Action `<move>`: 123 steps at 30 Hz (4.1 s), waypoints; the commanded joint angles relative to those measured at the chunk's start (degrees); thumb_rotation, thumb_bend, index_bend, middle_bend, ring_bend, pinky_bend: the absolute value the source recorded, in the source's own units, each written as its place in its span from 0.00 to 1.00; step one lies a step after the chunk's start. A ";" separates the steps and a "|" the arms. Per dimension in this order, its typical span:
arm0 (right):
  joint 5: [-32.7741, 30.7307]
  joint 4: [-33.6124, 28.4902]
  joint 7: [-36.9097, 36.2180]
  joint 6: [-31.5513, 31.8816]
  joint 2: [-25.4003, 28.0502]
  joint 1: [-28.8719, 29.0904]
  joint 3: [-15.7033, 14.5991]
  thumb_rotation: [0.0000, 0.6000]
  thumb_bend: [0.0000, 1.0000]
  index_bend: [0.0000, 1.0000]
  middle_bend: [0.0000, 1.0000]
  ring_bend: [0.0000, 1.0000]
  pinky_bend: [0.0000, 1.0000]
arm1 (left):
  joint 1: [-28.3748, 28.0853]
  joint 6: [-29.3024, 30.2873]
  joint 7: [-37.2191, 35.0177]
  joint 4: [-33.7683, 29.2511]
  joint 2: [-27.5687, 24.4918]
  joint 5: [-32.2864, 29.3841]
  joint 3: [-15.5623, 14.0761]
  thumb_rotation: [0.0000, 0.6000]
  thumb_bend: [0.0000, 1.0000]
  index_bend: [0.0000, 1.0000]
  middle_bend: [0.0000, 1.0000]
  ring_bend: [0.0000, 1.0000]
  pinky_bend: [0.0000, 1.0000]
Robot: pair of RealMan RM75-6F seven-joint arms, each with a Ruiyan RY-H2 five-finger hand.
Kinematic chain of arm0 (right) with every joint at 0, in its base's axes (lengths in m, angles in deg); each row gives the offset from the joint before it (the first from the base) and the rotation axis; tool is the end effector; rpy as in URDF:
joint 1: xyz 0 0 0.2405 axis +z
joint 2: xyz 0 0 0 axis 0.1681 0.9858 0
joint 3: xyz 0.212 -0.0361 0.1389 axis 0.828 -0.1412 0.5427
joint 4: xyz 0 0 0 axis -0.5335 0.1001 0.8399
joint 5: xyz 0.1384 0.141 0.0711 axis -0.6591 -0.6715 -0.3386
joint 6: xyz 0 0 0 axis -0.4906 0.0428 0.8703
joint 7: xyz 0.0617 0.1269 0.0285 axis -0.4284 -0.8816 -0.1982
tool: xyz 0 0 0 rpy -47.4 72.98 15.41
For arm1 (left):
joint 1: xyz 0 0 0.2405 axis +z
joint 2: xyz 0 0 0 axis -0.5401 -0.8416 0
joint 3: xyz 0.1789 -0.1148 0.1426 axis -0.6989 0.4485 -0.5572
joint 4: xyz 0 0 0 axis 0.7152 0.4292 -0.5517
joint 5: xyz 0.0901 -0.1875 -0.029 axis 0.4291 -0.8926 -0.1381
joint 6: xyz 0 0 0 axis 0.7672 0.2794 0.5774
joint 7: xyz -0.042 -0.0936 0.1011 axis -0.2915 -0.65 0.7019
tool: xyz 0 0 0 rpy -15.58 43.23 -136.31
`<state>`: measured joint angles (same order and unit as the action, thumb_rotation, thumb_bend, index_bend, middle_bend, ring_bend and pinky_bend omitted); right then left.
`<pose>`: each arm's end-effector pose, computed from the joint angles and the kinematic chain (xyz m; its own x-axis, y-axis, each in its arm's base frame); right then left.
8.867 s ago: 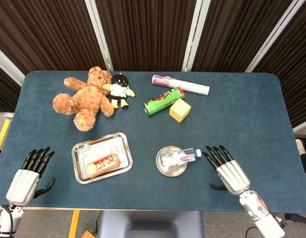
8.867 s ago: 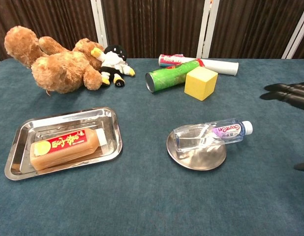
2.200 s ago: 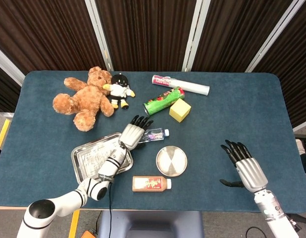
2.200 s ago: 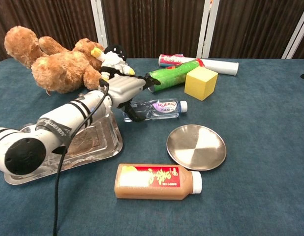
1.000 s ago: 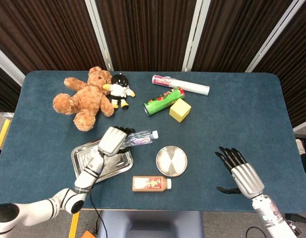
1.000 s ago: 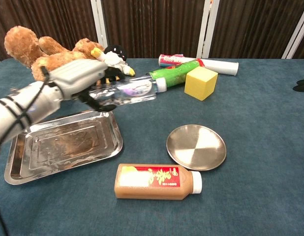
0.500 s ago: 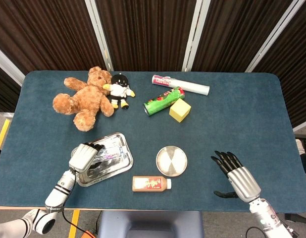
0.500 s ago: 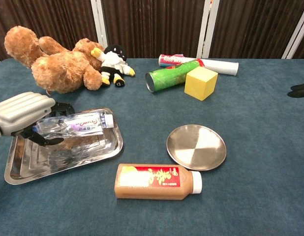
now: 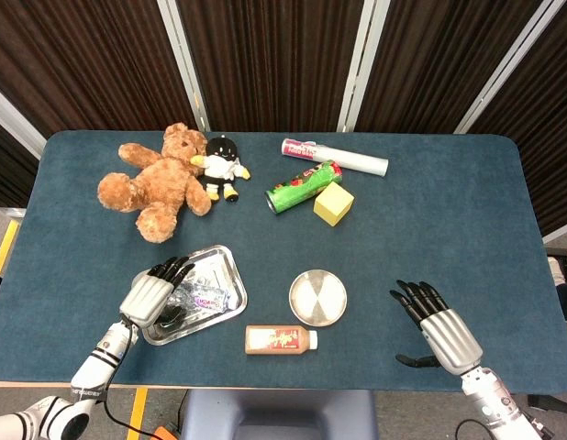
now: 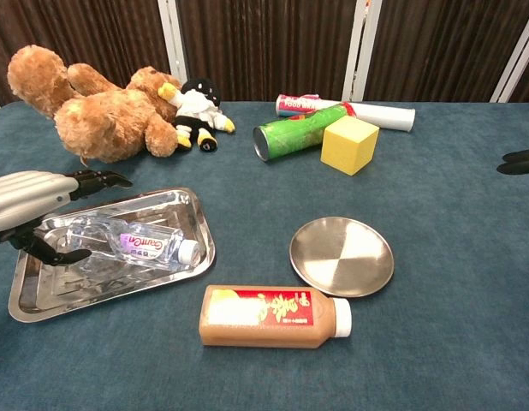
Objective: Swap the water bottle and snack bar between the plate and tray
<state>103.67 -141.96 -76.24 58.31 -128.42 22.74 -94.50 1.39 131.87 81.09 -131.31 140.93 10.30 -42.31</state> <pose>-0.2619 -0.1814 0.0763 0.3594 -0.2166 0.9077 -0.8925 -0.3637 0.2666 -0.2351 0.2868 0.0024 0.5382 0.2397 0.8080 0.8139 -0.3966 -0.4245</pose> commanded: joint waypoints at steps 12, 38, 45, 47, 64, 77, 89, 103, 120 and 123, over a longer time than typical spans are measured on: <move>-3.38 -6.50 21.34 -17.62 -12.52 8.86 3.63 1.00 0.22 0.00 0.02 0.00 0.08 | 17.44 25.37 0.20 -4.35 -9.73 10.67 -6.94 1.00 0.35 0.00 0.00 0.00 0.03; -20.39 1.81 40.89 -20.71 -37.03 11.82 8.14 1.00 0.38 0.33 0.32 0.18 0.34 | 21.74 28.29 -10.07 1.42 -10.70 13.00 -3.39 1.00 0.35 0.00 0.00 0.00 0.02; -22.04 3.68 41.35 -20.50 -38.79 12.73 8.21 1.00 0.39 0.39 0.37 0.22 0.38 | 21.93 27.37 -10.21 1.01 -11.06 13.07 -2.86 1.00 0.35 0.00 0.00 0.00 0.02; -22.74 4.05 41.52 -20.72 -39.34 13.08 8.26 1.00 0.39 0.39 0.37 0.22 0.39 | 22.04 27.26 -10.34 0.93 -11.17 13.08 -2.68 1.00 0.35 0.00 0.00 0.00 0.02; -22.56 7.98 42.04 -18.34 -44.51 15.18 8.54 1.00 0.41 0.68 0.62 0.56 0.73 | 22.65 26.18 -11.42 0.39 -12.23 13.14 -1.73 1.00 0.35 0.00 0.00 0.00 0.02; -15.23 4.58 37.49 -12.63 -38.37 17.48 13.16 1.00 0.43 0.88 0.78 0.73 0.91 | 23.04 25.86 -10.37 0.36 -12.09 13.35 -1.22 1.00 0.35 0.00 0.00 0.00 0.02; -21.89 9.45 36.20 -16.57 -32.74 20.03 18.58 1.00 0.43 0.86 0.79 0.73 0.90 | 22.91 25.12 -7.69 0.42 -10.82 13.60 -0.91 1.00 0.35 0.00 0.00 0.00 0.02; -24.84 19.90 27.91 -21.57 -34.30 21.97 16.23 1.00 0.42 0.34 0.52 0.43 0.63 | 22.60 24.01 -8.90 1.24 -10.38 13.61 -0.71 1.00 0.35 0.00 0.00 0.00 0.02; -22.66 -0.44 22.69 -17.26 -19.23 17.75 12.40 1.00 0.30 0.00 0.18 0.11 0.35 | 23.27 25.67 -9.07 0.72 -10.83 14.25 -0.43 1.00 0.35 0.00 0.00 0.00 0.02; -14.55 -7.84 15.68 -10.08 -11.23 13.37 9.07 1.00 0.30 0.00 0.13 0.05 0.26 | 23.86 27.14 -8.61 0.41 -10.91 14.21 0.01 1.00 0.35 0.00 0.00 0.00 0.02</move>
<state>81.66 -142.01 -53.58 41.37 -147.91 40.60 -82.09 24.96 158.55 72.24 -130.73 130.08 24.50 -42.52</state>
